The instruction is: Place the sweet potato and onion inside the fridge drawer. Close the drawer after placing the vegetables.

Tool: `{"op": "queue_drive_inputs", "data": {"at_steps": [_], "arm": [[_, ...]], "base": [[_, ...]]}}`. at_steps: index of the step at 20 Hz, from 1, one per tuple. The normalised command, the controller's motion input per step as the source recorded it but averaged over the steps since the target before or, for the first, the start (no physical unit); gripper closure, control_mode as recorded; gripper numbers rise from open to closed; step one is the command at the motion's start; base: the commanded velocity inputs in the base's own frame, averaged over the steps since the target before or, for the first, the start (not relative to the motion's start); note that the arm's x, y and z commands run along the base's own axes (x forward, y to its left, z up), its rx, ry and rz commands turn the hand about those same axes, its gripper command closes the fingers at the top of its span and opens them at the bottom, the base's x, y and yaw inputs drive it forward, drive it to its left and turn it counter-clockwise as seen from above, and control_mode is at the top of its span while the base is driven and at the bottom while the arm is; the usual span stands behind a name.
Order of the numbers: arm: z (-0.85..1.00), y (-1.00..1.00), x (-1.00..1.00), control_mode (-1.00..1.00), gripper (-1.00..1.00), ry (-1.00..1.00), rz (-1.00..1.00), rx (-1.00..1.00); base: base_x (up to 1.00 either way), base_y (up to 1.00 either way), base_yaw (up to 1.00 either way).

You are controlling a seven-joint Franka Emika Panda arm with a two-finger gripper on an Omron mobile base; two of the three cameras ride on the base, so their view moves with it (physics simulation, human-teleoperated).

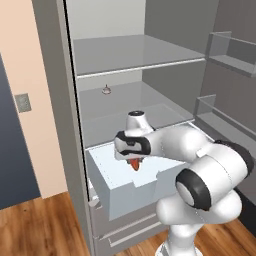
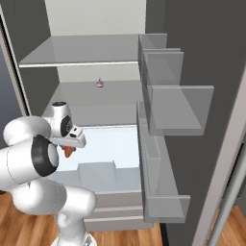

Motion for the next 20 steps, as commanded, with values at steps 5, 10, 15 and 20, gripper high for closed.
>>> {"op": "queue_drive_inputs", "data": {"at_steps": [5, 10, 15, 20], "arm": [[-0.58, 0.0, 0.06, -1.0, 1.0, 0.0, 0.0, 0.0], [-0.68, 0.0, 0.1, -1.0, 1.0, 0.02, 0.0, 0.0], [-0.47, 0.0, 0.0, -1.0, 1.0, 0.02, 0.01, 0.0], [-0.27, -0.03, -0.21, -1.0, 1.0, 0.0, 0.02, 0.0]], "base": [[0.0, 0.0, 0.0], [0.0, 0.0, 0.0], [0.0, 0.0, 0.0], [0.0, 0.0, 0.0]]}}
